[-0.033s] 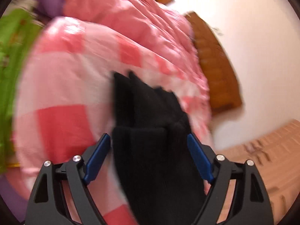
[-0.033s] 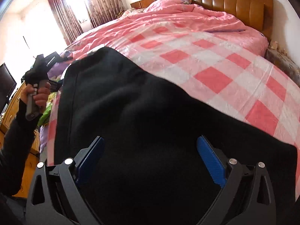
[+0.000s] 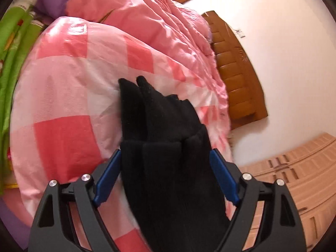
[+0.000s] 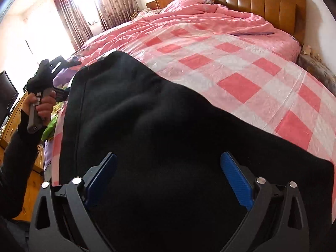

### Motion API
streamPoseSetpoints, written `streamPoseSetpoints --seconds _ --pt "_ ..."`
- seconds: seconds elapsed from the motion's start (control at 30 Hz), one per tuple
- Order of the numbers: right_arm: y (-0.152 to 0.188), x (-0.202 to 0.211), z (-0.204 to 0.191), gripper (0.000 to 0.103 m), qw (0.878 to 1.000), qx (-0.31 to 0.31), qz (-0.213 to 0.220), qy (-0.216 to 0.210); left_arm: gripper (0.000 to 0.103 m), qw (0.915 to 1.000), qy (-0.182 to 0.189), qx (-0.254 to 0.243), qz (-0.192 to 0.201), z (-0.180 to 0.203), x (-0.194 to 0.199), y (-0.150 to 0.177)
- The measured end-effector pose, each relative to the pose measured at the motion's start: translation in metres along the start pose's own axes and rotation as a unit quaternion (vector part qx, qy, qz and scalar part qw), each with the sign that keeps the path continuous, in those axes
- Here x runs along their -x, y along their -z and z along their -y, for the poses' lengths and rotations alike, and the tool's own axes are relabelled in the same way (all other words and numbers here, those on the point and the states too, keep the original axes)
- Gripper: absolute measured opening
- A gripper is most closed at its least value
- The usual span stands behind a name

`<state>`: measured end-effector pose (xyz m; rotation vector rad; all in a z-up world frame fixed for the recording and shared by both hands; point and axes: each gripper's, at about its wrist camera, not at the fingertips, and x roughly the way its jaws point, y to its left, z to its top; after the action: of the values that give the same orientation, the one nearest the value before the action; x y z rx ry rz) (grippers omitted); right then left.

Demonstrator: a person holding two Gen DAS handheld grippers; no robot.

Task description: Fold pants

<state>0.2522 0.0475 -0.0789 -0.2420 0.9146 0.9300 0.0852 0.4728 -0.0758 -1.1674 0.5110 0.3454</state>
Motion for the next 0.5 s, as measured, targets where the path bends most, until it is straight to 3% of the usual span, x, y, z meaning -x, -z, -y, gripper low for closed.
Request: streamPoseSetpoints --seconds 0.2,0.3,0.4,0.43,0.47,0.5 --pt "0.009 0.005 0.000 0.097 1.000 -0.004 0.004 -0.007 0.083 0.9995 0.013 -0.009 -0.027 -0.013 -0.012 -0.009" --pt "0.009 0.006 0.002 0.098 1.000 -0.012 0.009 -0.015 0.090 0.9952 0.014 -0.083 -0.050 -0.001 -0.018 -0.001" --pt "0.008 0.006 0.004 0.098 1.000 -0.017 0.010 -0.023 0.087 0.9890 0.005 -0.131 -0.070 0.007 -0.019 0.006" --pt "0.008 0.006 0.004 0.098 1.000 -0.018 0.010 -0.023 0.075 0.9894 -0.005 -0.128 -0.068 0.005 -0.016 0.006" --pt "0.008 0.006 0.003 0.098 1.000 -0.017 0.011 -0.022 0.050 0.9903 -0.021 -0.122 -0.063 0.002 -0.015 0.006" --pt "0.008 0.006 0.003 0.098 1.000 -0.017 0.011 -0.022 0.045 0.9915 -0.034 -0.111 -0.059 -0.004 -0.013 0.005"
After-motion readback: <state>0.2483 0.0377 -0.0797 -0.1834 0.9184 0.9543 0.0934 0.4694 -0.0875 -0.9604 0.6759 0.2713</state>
